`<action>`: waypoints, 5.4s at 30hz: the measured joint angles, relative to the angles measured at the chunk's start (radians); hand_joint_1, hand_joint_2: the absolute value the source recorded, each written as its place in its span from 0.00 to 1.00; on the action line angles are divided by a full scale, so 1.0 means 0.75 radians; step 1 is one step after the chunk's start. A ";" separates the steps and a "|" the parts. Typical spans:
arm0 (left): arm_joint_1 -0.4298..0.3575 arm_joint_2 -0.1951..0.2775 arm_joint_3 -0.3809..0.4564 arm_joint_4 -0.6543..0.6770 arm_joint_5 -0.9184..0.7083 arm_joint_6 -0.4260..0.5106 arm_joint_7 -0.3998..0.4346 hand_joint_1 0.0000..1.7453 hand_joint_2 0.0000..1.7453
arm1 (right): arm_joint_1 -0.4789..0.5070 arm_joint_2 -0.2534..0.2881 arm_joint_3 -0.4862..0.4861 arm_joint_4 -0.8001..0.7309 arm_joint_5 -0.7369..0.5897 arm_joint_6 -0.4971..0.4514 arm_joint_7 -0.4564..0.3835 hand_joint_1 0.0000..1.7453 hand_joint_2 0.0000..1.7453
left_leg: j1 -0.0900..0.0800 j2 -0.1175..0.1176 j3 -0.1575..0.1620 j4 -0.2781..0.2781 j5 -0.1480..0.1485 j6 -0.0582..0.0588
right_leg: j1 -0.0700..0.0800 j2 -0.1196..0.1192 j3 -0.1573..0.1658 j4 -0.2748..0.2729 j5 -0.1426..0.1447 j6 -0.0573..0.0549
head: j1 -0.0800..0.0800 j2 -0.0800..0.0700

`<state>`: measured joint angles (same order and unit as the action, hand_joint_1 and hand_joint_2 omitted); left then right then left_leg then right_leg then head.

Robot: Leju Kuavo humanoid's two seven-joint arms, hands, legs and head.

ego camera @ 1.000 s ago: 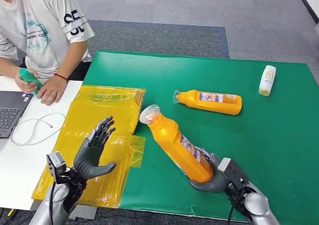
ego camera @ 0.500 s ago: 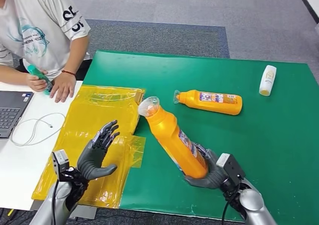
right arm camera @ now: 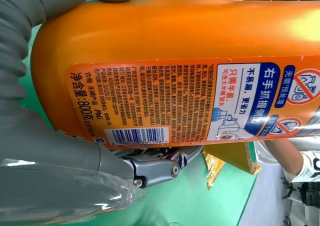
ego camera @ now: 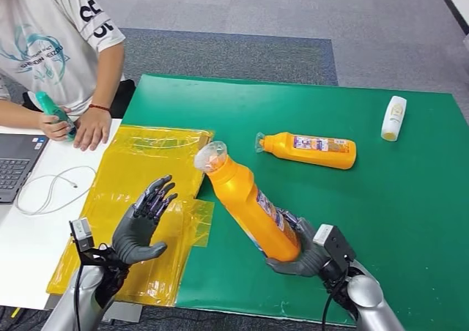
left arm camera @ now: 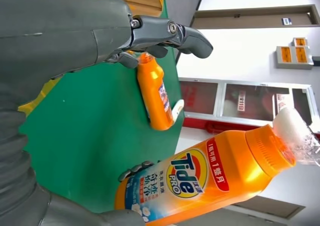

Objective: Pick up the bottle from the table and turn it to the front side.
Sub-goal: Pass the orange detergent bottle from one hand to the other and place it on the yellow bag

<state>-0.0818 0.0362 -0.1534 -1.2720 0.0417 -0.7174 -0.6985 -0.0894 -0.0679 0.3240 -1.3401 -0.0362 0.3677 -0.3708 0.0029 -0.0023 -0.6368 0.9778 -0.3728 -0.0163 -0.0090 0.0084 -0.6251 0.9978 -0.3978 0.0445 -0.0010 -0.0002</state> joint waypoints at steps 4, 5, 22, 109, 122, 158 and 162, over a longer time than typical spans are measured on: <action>-0.003 0.000 -0.001 0.001 0.068 -0.098 -0.002 0.00 1.00 | -0.005 0.001 0.005 0.000 0.000 0.000 0.000 1.00 1.00 | 0.000 0.000 0.000 0.000 0.000 0.000 | 0.000 0.000 0.000 0.000 0.000 0.000 | 0.000 0.000; -0.007 -0.001 -0.002 0.002 0.096 -0.139 -0.001 0.00 1.00 | -0.011 0.002 0.008 0.001 0.000 -0.001 0.000 1.00 1.00 | 0.000 0.000 0.000 0.000 0.000 0.000 | 0.000 0.000 0.000 0.000 0.000 0.000 | 0.000 0.000; -0.083 -0.007 -0.038 0.089 0.679 -0.503 0.295 0.00 1.00 | -0.103 0.087 0.171 0.000 0.163 -0.089 -0.066 1.00 1.00 | 0.000 0.000 0.000 0.000 0.001 -0.001 | 0.000 0.000 0.000 0.000 0.000 0.000 | 0.000 0.000; -0.379 0.087 -0.321 0.109 0.599 -0.278 0.368 0.01 1.00 | -0.237 0.202 0.251 0.058 0.605 -0.391 -0.021 1.00 1.00 | 0.000 0.000 0.000 0.000 0.003 -0.001 | 0.000 0.000 -0.001 0.001 0.002 0.000 | 0.000 0.000; -0.380 0.081 -0.314 0.139 0.465 -0.193 0.300 1.00 1.00 | -0.219 0.202 0.247 0.055 0.585 -0.384 -0.014 1.00 1.00 | 0.000 0.000 0.000 0.000 0.003 -0.001 | 0.000 0.000 -0.001 0.001 0.002 0.000 | 0.000 0.000; -0.306 0.059 -0.254 0.138 0.305 -0.116 0.222 1.00 1.00 | -0.226 0.207 0.234 0.083 0.543 -0.347 -0.019 0.00 1.00 | 0.000 0.000 -0.001 0.000 0.003 -0.001 | 0.000 0.000 -0.001 0.001 0.002 0.000 | 0.000 0.000; -0.272 0.063 -0.252 0.112 0.202 -0.025 0.196 1.00 1.00 | -0.226 0.209 0.217 0.097 0.542 -0.351 -0.011 0.00 1.00 | 0.000 0.000 -0.001 0.000 0.003 -0.001 | 0.000 0.000 -0.002 0.001 0.002 0.000 | 0.000 0.000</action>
<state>-0.2860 0.0832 -0.3425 -1.1882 0.1934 -0.7364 -0.5513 -0.2586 0.0889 0.4867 -1.2672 0.3704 0.1044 -0.3787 0.0029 -0.0020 -0.6373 0.9778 -0.3706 -0.0173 -0.0089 0.0087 -0.6265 0.9982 -0.3964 0.0445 -0.0011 -0.0001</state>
